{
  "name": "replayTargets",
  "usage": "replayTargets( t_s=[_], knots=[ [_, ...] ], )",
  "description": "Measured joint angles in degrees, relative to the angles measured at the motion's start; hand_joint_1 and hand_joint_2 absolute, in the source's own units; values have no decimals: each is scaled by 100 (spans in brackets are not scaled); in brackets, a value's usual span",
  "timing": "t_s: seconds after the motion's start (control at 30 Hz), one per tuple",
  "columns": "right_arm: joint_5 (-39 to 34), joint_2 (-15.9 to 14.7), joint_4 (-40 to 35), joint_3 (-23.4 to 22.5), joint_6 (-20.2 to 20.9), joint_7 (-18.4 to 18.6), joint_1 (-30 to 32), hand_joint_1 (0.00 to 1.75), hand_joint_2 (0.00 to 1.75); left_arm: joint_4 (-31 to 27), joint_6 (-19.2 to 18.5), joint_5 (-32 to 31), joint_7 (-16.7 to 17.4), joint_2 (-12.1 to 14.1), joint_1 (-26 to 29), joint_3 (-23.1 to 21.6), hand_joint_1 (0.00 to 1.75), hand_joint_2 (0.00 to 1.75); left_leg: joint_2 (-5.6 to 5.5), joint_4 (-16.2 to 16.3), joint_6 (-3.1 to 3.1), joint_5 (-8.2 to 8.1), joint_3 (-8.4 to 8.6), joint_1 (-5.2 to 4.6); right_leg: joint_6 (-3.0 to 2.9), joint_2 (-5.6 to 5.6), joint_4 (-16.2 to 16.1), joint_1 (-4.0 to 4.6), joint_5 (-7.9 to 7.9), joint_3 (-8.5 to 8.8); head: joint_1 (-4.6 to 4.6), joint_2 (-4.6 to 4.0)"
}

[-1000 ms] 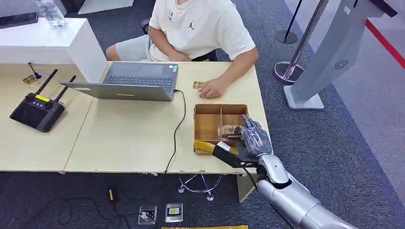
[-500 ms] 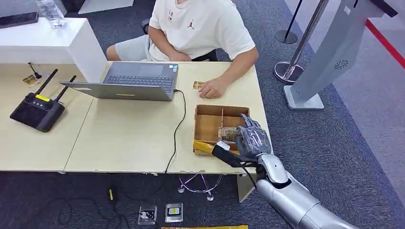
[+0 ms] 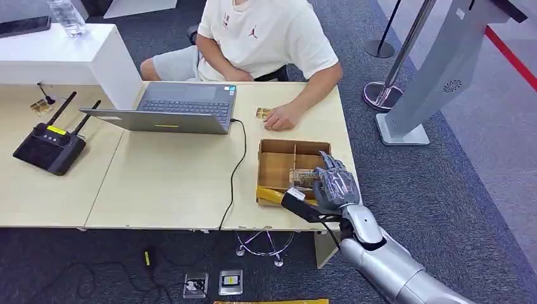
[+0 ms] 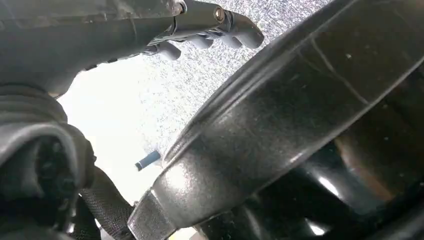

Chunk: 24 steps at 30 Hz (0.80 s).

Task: Pass the card to the sensor for recognition and then transmit it.

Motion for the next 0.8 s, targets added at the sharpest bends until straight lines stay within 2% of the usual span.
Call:
replayTargets(
  t_s=[0.03,0.07,0.8],
  knots=[
    [9,4,9,0,2,0,-6,17,175,0,0,-2,0,0,0,0,0,0,0,0,0,0,0,0,0,0,0,0,0,0,0,0],
    [13,13,15,0,4,2,-14,0,175,0,0,-2,0,0,0,0,0,0,0,0,0,0,0,0,0,0,0,0,0,0,2,0],
    [-4,57,17,0,-48,83,-181,0,175,-4,0,0,0,4,-10,-44,0,0,4,0,0,0,22,0,0,2,0,0,0,17,2,0]
  ],
)
